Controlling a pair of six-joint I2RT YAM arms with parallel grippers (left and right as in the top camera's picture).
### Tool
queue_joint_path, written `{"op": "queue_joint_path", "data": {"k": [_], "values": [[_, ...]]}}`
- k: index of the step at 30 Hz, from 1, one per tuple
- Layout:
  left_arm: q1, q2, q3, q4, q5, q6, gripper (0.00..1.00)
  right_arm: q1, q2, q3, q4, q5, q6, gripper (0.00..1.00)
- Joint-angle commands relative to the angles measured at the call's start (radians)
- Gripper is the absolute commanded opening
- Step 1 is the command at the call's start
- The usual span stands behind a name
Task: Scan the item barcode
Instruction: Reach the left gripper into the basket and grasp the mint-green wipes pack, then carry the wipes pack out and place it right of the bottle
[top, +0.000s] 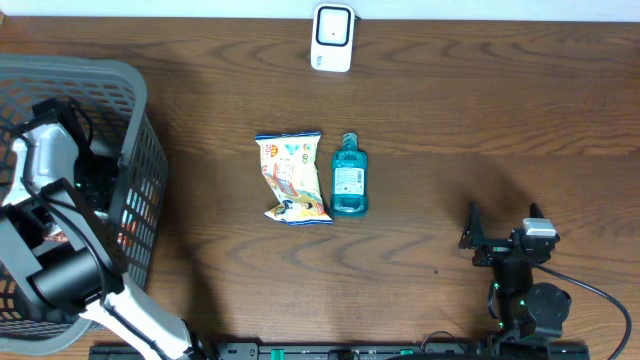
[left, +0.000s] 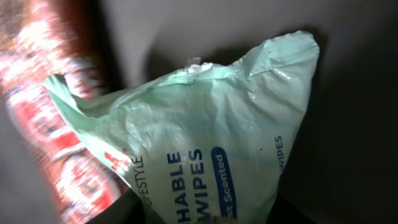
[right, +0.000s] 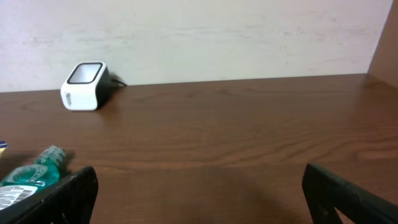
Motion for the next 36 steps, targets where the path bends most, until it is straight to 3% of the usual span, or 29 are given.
{"op": "queue_joint_path", "data": {"k": [1, 8, 12, 15, 19, 23, 25, 26, 32, 36], "values": [[0.029, -0.109, 0.079, -0.035, -0.013, 0.015, 0.43, 0.013, -0.005, -0.002, -0.004, -0.003, 0.013, 0.99], [0.068, -0.421, 0.175, -0.064, 0.063, 0.028, 0.43, 0.013, -0.005, -0.002, -0.003, -0.003, 0.013, 0.99], [0.039, -0.631, 0.176, -0.01, 0.287, 0.027, 0.43, 0.013, -0.005, -0.002, -0.004, -0.003, 0.013, 0.99], [-0.071, -0.74, 0.176, 0.038, 0.391, 0.005, 0.43, 0.013, -0.005, -0.002, -0.004, -0.003, 0.013, 0.99], [-0.304, -0.787, 0.176, 0.088, 0.383, 0.005, 0.43, 0.013, -0.005, -0.002, -0.004, -0.003, 0.013, 0.99], [-0.666, -0.718, 0.174, 0.114, 0.217, 0.005, 0.43, 0.013, -0.005, -0.002, -0.004, -0.003, 0.013, 0.99], [-0.93, -0.552, 0.174, 0.158, 0.15, 0.006, 0.43, 0.013, -0.005, -0.002, -0.004, -0.003, 0.013, 0.99], [-0.998, -0.481, 0.174, 0.19, 0.15, 0.006, 0.43, 0.013, -0.005, -0.002, -0.004, -0.003, 0.013, 0.99], [-1.263, -0.071, 0.174, 0.389, 0.15, 0.033, 0.43, 0.013, -0.005, -0.002, -0.004, -0.003, 0.013, 0.99], [-1.334, 0.087, 0.174, 0.434, 0.149, 0.033, 0.43, 0.013, -0.005, -0.002, -0.004, -0.003, 0.013, 0.99]]}}
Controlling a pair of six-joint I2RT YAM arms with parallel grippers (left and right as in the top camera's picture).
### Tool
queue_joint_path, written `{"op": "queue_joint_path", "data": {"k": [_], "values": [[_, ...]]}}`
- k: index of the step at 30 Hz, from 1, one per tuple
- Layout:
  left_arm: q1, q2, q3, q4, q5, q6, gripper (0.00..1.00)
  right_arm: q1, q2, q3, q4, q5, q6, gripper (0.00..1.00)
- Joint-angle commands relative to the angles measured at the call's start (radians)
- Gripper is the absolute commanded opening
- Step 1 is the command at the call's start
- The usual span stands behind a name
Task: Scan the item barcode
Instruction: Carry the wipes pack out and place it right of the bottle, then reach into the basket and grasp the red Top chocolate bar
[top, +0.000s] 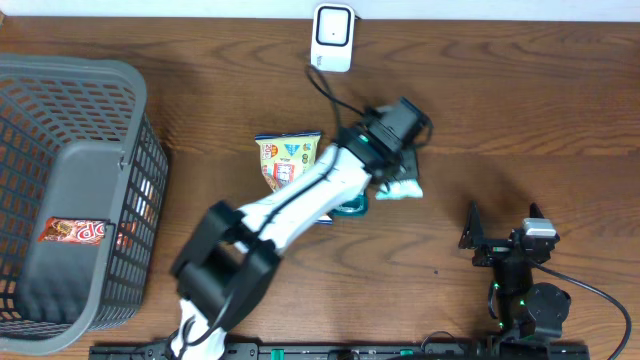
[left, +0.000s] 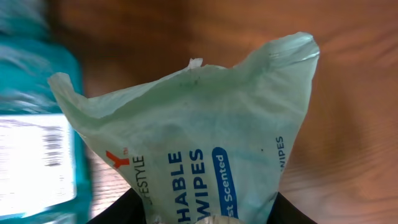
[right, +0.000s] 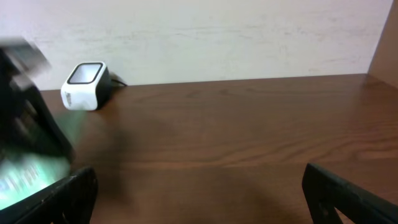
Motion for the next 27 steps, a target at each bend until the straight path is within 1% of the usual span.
{"op": "queue_joint_path", "data": {"k": [1, 2, 3, 4, 6, 7, 8, 9, 10, 11, 12, 13, 14, 15, 16, 17, 18, 19, 20, 22, 23, 25, 26, 27], "values": [[-0.024, 0.08, 0.008, 0.005, -0.017, 0.02, 0.43, 0.012, -0.005, -0.002, -0.004, -0.003, 0.013, 0.99], [-0.03, 0.117, 0.008, -0.002, -0.047, 0.025, 0.49, 0.012, -0.005, -0.002, -0.004, -0.003, 0.013, 0.99], [-0.03, 0.133, 0.008, -0.009, -0.066, 0.032, 0.63, 0.012, -0.005, -0.002, -0.003, -0.003, 0.013, 0.99], [-0.029, 0.127, 0.01, -0.013, -0.068, 0.066, 0.98, 0.012, -0.005, -0.002, -0.004, -0.003, 0.013, 0.99], [-0.016, 0.061, 0.065, -0.066, -0.068, 0.161, 0.98, 0.012, -0.005, -0.002, -0.003, -0.003, 0.013, 0.99], [0.005, -0.014, 0.156, -0.168, -0.069, 0.245, 0.98, 0.012, -0.005, -0.002, -0.004, -0.003, 0.013, 0.99], [0.021, -0.057, 0.208, -0.227, -0.083, 0.272, 0.98, 0.012, -0.005, -0.002, -0.004, -0.003, 0.013, 0.99], [0.037, -0.102, 0.254, -0.284, -0.125, 0.28, 0.98, 0.012, -0.005, -0.002, -0.004, -0.003, 0.013, 0.99], [0.096, -0.227, 0.332, -0.385, -0.294, 0.284, 0.98, 0.012, -0.005, -0.002, -0.004, -0.003, 0.013, 0.99], [0.154, -0.327, 0.343, -0.413, -0.389, 0.283, 0.98, 0.012, -0.005, -0.002, -0.004, -0.003, 0.013, 0.99], [0.218, -0.407, 0.343, -0.432, -0.432, 0.283, 0.98, 0.012, -0.005, -0.002, -0.004, -0.003, 0.013, 0.99], [0.286, -0.468, 0.343, -0.453, -0.444, 0.283, 0.98, 0.012, -0.005, -0.002, -0.004, -0.003, 0.013, 0.99], [0.367, -0.522, 0.343, -0.478, -0.454, 0.282, 0.98, 0.012, -0.005, -0.002, -0.004, -0.003, 0.013, 0.99], [0.491, -0.576, 0.343, -0.519, -0.454, 0.282, 0.98, 0.012, -0.005, -0.002, -0.004, -0.003, 0.013, 0.99], [0.658, -0.61, 0.343, -0.588, -0.454, 0.254, 0.98, 0.012, -0.005, -0.002, -0.004, -0.003, 0.013, 0.99], [0.781, -0.612, 0.341, -0.649, -0.454, 0.22, 0.98, 0.012, -0.005, -0.002, -0.004, -0.003, 0.013, 0.99], [0.929, -0.595, 0.329, -0.727, -0.454, 0.164, 0.98, 0.012, -0.005, -0.002, -0.004, -0.003, 0.013, 0.99], [1.066, -0.57, 0.29, -0.805, -0.453, 0.051, 0.98, 0.012, -0.005, -0.002, -0.004, -0.003, 0.013, 0.99], [1.188, -0.544, 0.213, -0.842, -0.449, -0.048, 0.98, 0.012, -0.005, -0.002, -0.004, -0.003, 0.013, 0.99], [1.297, -0.512, 0.088, -0.809, -0.399, -0.06, 0.98, 0.012, -0.005, -0.002, -0.004, -0.003, 0.013, 0.99], [1.364, -0.484, -0.033, -0.751, -0.352, -0.06, 0.98, 0.012, -0.005, -0.002, -0.003, -0.003, 0.013, 0.99], [1.424, -0.441, -0.174, -0.662, -0.277, -0.06, 0.98, 0.012, -0.005, -0.002, -0.004, -0.003, 0.013, 0.99], [1.445, -0.403, -0.274, -0.583, -0.239, -0.06, 0.98, 0.012, -0.005, -0.002, -0.004, -0.003, 0.013, 0.99], [1.448, -0.389, -0.306, -0.552, -0.238, -0.06, 0.98, 0.012, -0.005, -0.002, -0.004, -0.003, 0.013, 0.99]]}}
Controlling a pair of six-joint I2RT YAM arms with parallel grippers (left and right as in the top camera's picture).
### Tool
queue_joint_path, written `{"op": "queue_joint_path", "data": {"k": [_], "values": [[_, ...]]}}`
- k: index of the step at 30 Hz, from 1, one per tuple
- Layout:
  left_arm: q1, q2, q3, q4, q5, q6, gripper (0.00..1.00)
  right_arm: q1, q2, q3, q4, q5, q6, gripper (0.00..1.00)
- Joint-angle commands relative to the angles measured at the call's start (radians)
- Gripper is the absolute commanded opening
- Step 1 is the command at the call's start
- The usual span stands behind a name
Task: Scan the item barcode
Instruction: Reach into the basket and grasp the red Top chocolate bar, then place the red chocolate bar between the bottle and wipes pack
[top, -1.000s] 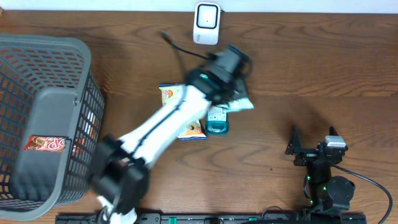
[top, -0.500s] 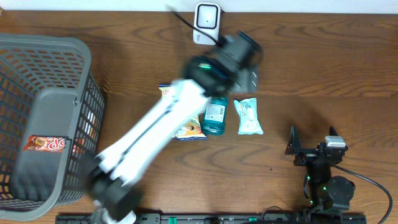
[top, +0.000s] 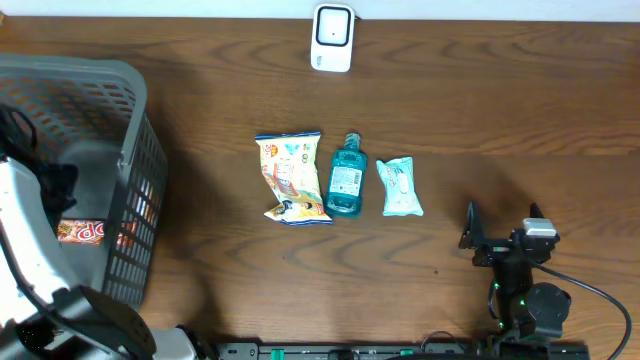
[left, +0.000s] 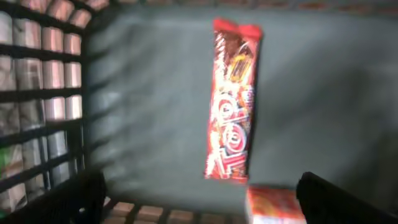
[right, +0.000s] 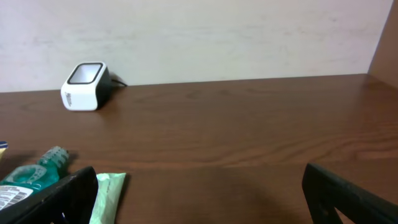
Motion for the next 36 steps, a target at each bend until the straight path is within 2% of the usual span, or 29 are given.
{"op": "queue_joint_path", "data": {"k": [1, 3, 6, 8, 9, 10, 12, 14, 17, 20, 22, 24, 26, 27, 29, 30, 32, 34, 36], "values": [[0.029, 0.067, -0.175, 0.119, 0.084, -0.022, 0.98, 0.012, -0.005, -0.002, -0.004, -0.003, 0.013, 0.99], [0.029, 0.106, -0.264, 0.228, 0.084, -0.022, 0.98, 0.012, -0.005, -0.002, -0.004, -0.003, 0.013, 0.99], [0.029, 0.164, -0.457, 0.508, 0.144, -0.022, 1.0, 0.012, -0.005, -0.002, -0.003, -0.003, 0.013, 0.99], [0.029, 0.164, -0.547, 0.597, 0.143, -0.022, 0.59, 0.012, -0.005, -0.002, -0.004, -0.003, 0.013, 0.99], [0.029, 0.164, -0.572, 0.614, 0.143, -0.023, 0.23, 0.012, -0.005, -0.002, -0.004, -0.003, 0.013, 0.99], [0.029, 0.161, -0.576, 0.615, 0.148, -0.038, 0.07, 0.012, -0.005, -0.002, -0.004, -0.003, 0.013, 0.99], [0.029, 0.127, -0.525, 0.593, 0.171, -0.037, 0.07, 0.012, -0.005, -0.002, -0.004, -0.003, 0.013, 0.99], [0.029, -0.017, -0.325, 0.492, 0.221, 0.013, 0.07, 0.012, -0.005, -0.002, -0.004, -0.003, 0.013, 0.99], [0.029, -0.254, -0.108, 0.418, 0.309, 0.012, 0.07, 0.012, -0.005, -0.002, -0.003, -0.003, 0.013, 0.99], [0.026, -0.476, -0.077, 0.467, 0.439, 0.003, 0.07, 0.012, -0.005, -0.002, -0.004, -0.003, 0.013, 0.99], [-0.059, -0.673, -0.077, 0.52, 0.576, -0.023, 0.07, 0.012, -0.005, -0.002, -0.003, -0.003, 0.013, 0.99], [-0.223, -0.723, -0.077, 0.507, 0.611, -0.035, 0.07, 0.012, -0.005, -0.002, -0.004, -0.003, 0.013, 0.99], [-0.433, -0.708, -0.078, 0.48, 0.607, 0.031, 0.07, 0.012, -0.005, -0.002, -0.003, -0.003, 0.013, 0.99], [-0.588, -0.67, -0.079, 0.455, 0.584, 0.083, 0.07, 0.012, -0.005, -0.002, -0.003, -0.003, 0.013, 0.99], [-0.845, -0.565, -0.079, 0.423, 0.475, 0.132, 0.07, 0.012, -0.005, -0.002, -0.003, -0.003, 0.013, 0.99], [-1.007, -0.464, -0.079, 0.426, 0.405, 0.138, 0.07, 0.012, -0.005, -0.002, -0.004, -0.003, 0.013, 0.99], [-1.228, -0.237, -0.078, 0.476, 0.304, 0.148, 0.07, 0.012, -0.005, -0.002, -0.004, -0.003, 0.013, 0.99], [-1.297, -0.072, -0.078, 0.54, 0.233, 0.149, 0.07, 0.012, -0.005, -0.002, -0.004, -0.003, 0.013, 0.99], [-1.334, 0.117, -0.078, 0.631, 0.236, 0.148, 0.07, 0.012, -0.005, -0.002, -0.003, -0.003, 0.013, 0.99]]}}
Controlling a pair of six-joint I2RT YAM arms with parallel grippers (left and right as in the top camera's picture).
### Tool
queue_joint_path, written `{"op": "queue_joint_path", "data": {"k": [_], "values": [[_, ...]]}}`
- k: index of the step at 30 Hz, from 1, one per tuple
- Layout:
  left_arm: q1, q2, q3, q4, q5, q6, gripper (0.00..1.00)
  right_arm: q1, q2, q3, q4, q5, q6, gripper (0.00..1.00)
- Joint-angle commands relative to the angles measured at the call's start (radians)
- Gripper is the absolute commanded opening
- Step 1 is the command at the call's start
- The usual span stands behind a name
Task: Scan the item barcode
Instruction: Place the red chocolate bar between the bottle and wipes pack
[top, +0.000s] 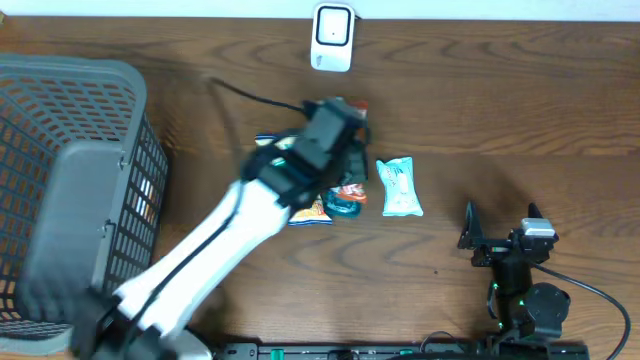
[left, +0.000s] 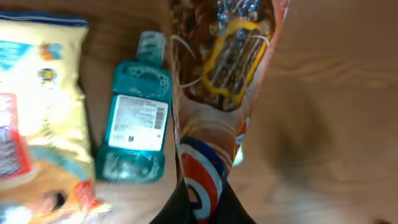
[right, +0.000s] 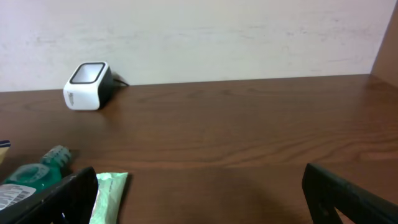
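My left gripper (left: 202, 194) is shut on the lower end of a long red snack bar (left: 225, 68). It holds the bar above the table, just right of the teal bottle (left: 135, 118). The overhead view shows the left arm (top: 300, 170) reaching over the items in the middle. The white scanner (top: 332, 37) stands at the far edge, also seen from the right wrist as the scanner (right: 87, 86). My right gripper (right: 199, 205) rests open at the near right, holding nothing.
A green wipes pack (top: 400, 187) lies right of the bottle, and a yellow chips bag (left: 31, 93) lies left of it. The grey basket (top: 100, 90) fills the left side. A wall runs behind the scanner.
My left gripper was open inside the basket above the red bar. Now it is shut on that bar over the middle of the table. The right arm has not moved.
My left gripper held the wipes pack inside the basket, then over the table right of the bottle. Later the pack lay on the table and the gripper was open in the basket above the red bar. Now it holds that bar beside the bottle.
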Motion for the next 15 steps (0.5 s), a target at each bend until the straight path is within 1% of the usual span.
{"op": "queue_joint_path", "data": {"k": [1, 5, 7, 8, 9, 10, 11, 12, 13, 15], "values": [[-0.035, 0.189, 0.003, 0.082, -0.057, 0.02, 0.07, 0.005, -0.005, -0.002, -0.004, -0.003, 0.013, 0.99], [-0.073, 0.393, 0.003, 0.201, -0.057, 0.019, 0.07, 0.005, -0.005, -0.002, -0.004, -0.003, 0.013, 0.99], [-0.08, 0.433, 0.003, 0.211, -0.057, 0.006, 0.08, 0.005, -0.005, -0.002, -0.004, -0.003, 0.013, 0.99], [-0.08, 0.443, 0.003, 0.211, -0.057, -0.007, 0.11, 0.005, -0.005, -0.002, -0.003, -0.003, 0.013, 0.99], [-0.08, 0.449, 0.003, 0.211, -0.057, -0.018, 0.17, 0.005, -0.005, -0.002, -0.003, -0.003, 0.013, 0.99], [-0.08, 0.45, 0.003, 0.211, -0.057, -0.018, 0.36, 0.005, -0.005, -0.002, -0.004, -0.003, 0.013, 0.99], [-0.08, 0.45, 0.003, 0.211, -0.057, -0.018, 0.5, 0.005, -0.005, -0.002, -0.004, -0.003, 0.013, 0.99], [-0.08, 0.447, 0.003, 0.196, -0.04, -0.018, 0.69, 0.005, -0.005, -0.002, -0.004, -0.003, 0.013, 0.99], [-0.08, 0.438, 0.004, 0.181, -0.001, -0.018, 0.72, 0.005, -0.005, -0.002, -0.004, -0.003, 0.013, 0.99], [-0.08, 0.375, 0.008, 0.138, 0.003, -0.006, 0.75, 0.005, -0.005, -0.002, -0.004, -0.003, 0.013, 0.99]]}}
